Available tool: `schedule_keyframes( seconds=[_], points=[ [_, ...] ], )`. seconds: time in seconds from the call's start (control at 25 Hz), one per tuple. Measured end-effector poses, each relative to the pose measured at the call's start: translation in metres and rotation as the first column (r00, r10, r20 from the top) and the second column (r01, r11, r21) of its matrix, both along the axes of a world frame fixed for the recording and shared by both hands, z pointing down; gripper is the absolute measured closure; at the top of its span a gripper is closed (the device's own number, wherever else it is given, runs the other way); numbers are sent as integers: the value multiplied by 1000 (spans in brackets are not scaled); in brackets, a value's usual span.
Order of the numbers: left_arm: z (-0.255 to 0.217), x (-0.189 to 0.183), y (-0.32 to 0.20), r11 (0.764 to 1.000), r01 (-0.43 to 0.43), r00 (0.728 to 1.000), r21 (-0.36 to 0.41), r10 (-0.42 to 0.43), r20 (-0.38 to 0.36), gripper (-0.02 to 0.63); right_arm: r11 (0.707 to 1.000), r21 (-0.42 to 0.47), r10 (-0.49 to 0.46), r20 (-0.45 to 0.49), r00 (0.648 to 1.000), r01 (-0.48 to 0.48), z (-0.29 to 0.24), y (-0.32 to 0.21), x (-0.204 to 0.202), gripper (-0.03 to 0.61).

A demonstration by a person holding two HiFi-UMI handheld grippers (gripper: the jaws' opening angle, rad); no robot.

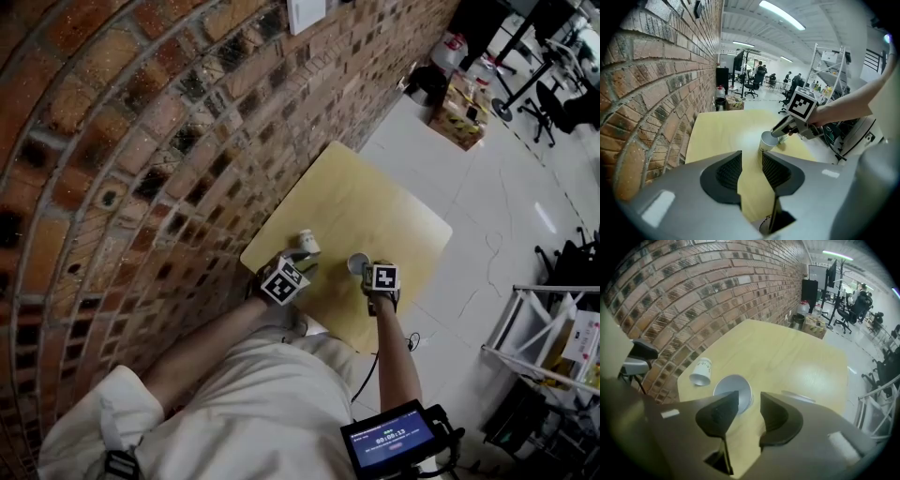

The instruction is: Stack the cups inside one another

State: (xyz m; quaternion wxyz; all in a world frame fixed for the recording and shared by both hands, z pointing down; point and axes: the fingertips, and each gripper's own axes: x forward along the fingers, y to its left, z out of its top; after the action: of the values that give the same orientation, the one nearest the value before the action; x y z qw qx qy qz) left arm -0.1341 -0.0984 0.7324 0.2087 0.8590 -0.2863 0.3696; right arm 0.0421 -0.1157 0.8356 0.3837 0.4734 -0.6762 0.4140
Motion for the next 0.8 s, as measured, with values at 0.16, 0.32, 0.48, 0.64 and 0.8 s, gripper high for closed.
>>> schedule_keyframes(
  seconds=[0.16, 0.32, 0.48, 0.64, 0.8],
  points=[
    [-5, -2, 3, 1000, 11, 1000, 2, -10, -18, 459, 987, 157, 29, 103, 994, -46, -29, -7, -4, 370],
    [-11, 3, 2, 1000, 7, 998, 1, -7, -55, 457, 925, 362, 52, 189, 981, -119, -78, -9, 10, 348],
    [-23, 6, 19, 1000, 14, 996, -15, -15, -89, 457, 860, 483, 67, 213, 975, -164, -130, 20, 31, 355],
    [-49, 17, 7, 999, 23, 992, 31, -19, -123, 457, 791, 588, 44, 215, 976, -165, -186, 37, 54, 387],
    [-79, 30, -4, 994, 56, 986, 89, -42, -158, 459, 718, 687, 7, 147, 989, -107, -227, 53, 76, 410]
  ],
)
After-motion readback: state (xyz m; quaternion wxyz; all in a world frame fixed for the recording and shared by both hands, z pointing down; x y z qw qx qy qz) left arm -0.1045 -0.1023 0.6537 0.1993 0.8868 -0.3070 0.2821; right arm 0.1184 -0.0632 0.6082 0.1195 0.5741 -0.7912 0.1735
